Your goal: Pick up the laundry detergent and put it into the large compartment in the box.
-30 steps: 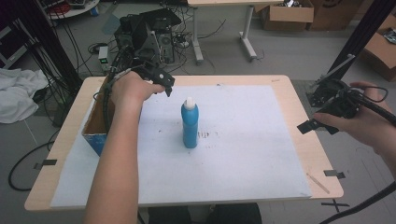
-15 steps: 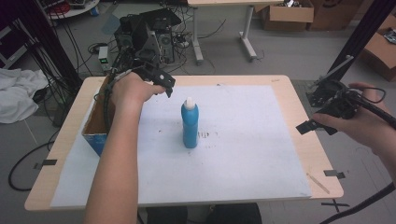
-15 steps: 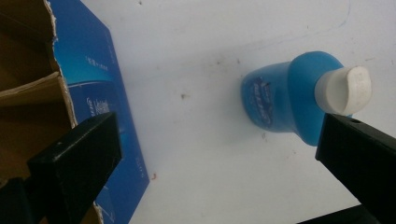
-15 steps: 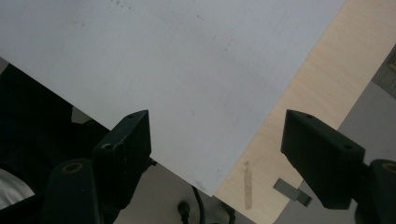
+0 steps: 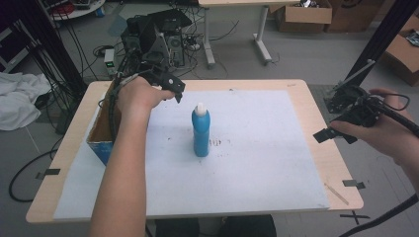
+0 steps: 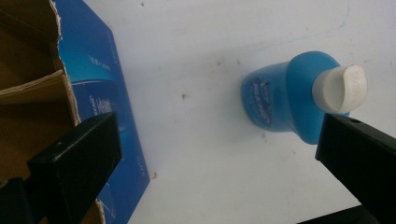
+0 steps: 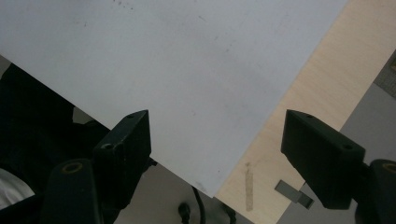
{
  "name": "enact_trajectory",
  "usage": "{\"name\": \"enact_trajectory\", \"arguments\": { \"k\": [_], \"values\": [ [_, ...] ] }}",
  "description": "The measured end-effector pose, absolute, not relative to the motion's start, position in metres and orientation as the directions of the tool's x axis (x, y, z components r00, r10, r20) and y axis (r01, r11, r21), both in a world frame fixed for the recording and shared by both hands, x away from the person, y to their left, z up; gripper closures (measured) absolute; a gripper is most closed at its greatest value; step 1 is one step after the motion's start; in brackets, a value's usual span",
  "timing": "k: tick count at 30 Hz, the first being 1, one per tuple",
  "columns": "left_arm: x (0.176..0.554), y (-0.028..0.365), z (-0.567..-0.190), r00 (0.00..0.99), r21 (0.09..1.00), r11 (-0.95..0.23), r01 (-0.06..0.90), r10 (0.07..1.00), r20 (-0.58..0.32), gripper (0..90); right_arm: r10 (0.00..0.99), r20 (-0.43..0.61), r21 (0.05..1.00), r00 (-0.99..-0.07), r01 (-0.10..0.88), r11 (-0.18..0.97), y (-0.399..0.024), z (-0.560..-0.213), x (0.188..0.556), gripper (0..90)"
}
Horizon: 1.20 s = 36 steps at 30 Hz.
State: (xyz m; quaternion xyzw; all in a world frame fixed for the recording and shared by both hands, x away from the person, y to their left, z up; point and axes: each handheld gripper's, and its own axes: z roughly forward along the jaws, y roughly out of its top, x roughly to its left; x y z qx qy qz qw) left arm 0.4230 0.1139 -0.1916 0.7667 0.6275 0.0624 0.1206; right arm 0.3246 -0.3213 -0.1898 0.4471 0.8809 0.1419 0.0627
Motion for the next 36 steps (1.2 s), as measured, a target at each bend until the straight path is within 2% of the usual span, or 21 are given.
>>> {"name": "enact_trajectory", "arguments": {
  "k": [21,36],
  "values": [
    [0.42,0.092,-0.18,0.22,0.307,-0.187,0.933,0.973,-0.075,1.0,0.808,0.025,0.309,-0.588,0.773,0.554,-0.329,-0.195,0.325,24.3],
    [0.416,0.062,-0.177,0.242,0.342,-0.199,0.918,0.967,-0.086,1.2,0.806,0.032,0.312,-0.59,0.772,0.553,-0.333,-0.199,0.322,24.1]
  ]
}}
